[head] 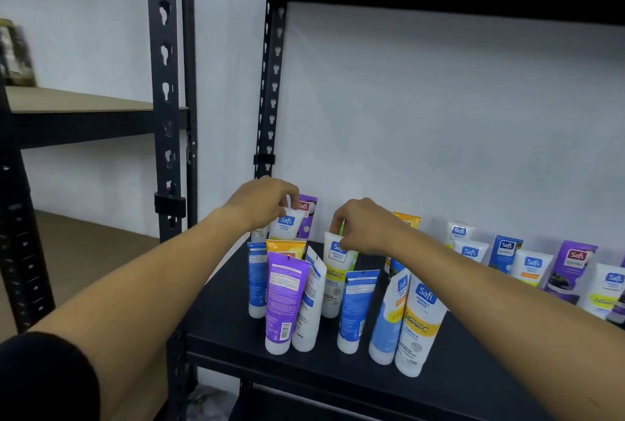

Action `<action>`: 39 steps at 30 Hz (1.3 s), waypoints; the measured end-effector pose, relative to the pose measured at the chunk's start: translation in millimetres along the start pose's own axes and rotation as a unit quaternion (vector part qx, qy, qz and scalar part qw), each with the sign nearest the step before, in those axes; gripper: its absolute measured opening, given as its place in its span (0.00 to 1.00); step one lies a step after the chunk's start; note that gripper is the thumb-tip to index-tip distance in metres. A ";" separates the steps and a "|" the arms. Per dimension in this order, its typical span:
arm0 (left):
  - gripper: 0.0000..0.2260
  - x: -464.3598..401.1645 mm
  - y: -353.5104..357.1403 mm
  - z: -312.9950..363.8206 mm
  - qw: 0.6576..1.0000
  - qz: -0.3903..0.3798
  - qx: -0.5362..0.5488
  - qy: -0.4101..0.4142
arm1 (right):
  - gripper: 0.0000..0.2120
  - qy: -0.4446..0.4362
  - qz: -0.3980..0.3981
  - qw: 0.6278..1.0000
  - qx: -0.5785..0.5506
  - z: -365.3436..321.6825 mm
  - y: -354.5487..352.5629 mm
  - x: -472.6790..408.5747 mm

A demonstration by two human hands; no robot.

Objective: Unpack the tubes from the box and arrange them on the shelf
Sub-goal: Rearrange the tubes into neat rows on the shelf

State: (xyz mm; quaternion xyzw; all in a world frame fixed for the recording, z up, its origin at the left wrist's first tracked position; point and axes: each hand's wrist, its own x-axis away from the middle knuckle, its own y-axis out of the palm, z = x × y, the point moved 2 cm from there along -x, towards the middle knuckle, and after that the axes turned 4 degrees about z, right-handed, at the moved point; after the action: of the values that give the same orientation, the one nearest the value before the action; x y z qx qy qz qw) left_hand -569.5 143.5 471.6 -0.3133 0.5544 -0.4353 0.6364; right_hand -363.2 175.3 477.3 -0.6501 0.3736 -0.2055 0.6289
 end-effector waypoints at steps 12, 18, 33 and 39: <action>0.08 -2.7 15.4 -46.7 0.986 0.061 0.067 -0.140 | 0.12 -0.015 0.021 0.999 -0.025 3.7 3.7 -4.1; 0.08 7.1 33.2 -63.1 0.954 0.141 0.181 -0.191 | 0.12 -0.022 0.023 0.999 -0.026 3.3 3.5 -5.9; 0.28 82.3 113.0 -71.9 0.827 0.248 0.436 -0.253 | 0.10 -0.006 0.031 0.999 -0.012 3.8 -1.0 -16.5; 0.22 77.7 118.4 -78.1 0.827 0.231 0.438 -0.265 | 0.11 -0.015 0.077 0.996 -0.037 -8.5 -5.9 -34.0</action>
State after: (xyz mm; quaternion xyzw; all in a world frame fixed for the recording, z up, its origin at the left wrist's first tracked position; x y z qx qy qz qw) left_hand -620.9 130.3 318.9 0.0324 0.1716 -0.3730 0.9113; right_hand -389.8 194.6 491.0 -0.6448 0.4207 -0.1328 0.6242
